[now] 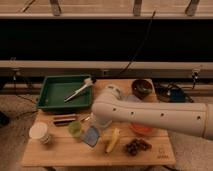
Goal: Place sponge in table surface
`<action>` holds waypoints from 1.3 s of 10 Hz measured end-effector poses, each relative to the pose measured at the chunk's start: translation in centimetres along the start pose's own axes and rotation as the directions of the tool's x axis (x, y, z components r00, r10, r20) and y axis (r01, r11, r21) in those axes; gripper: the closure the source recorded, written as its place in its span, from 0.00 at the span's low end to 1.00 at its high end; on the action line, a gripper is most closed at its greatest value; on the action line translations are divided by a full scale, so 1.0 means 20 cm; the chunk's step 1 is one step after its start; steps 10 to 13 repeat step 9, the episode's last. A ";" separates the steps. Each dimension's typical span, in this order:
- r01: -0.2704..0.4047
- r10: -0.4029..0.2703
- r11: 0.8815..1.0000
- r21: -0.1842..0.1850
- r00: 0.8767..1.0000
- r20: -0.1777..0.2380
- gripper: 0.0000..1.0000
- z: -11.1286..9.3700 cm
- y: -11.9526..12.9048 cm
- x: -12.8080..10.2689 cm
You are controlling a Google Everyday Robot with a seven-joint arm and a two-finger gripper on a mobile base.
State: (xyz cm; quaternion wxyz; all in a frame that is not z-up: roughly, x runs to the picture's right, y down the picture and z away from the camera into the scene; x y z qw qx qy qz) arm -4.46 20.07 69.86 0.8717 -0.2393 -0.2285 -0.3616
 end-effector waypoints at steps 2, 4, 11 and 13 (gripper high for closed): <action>-0.001 0.001 1.000 0.001 1.000 0.000 0.38 0.00 0.00 0.00; -0.001 0.001 1.000 0.001 1.000 0.002 0.38 0.00 0.00 0.00; -0.002 0.002 1.000 0.001 1.000 0.002 0.38 0.00 0.00 0.00; -0.002 0.002 1.000 0.001 1.000 0.002 0.38 0.00 0.00 0.00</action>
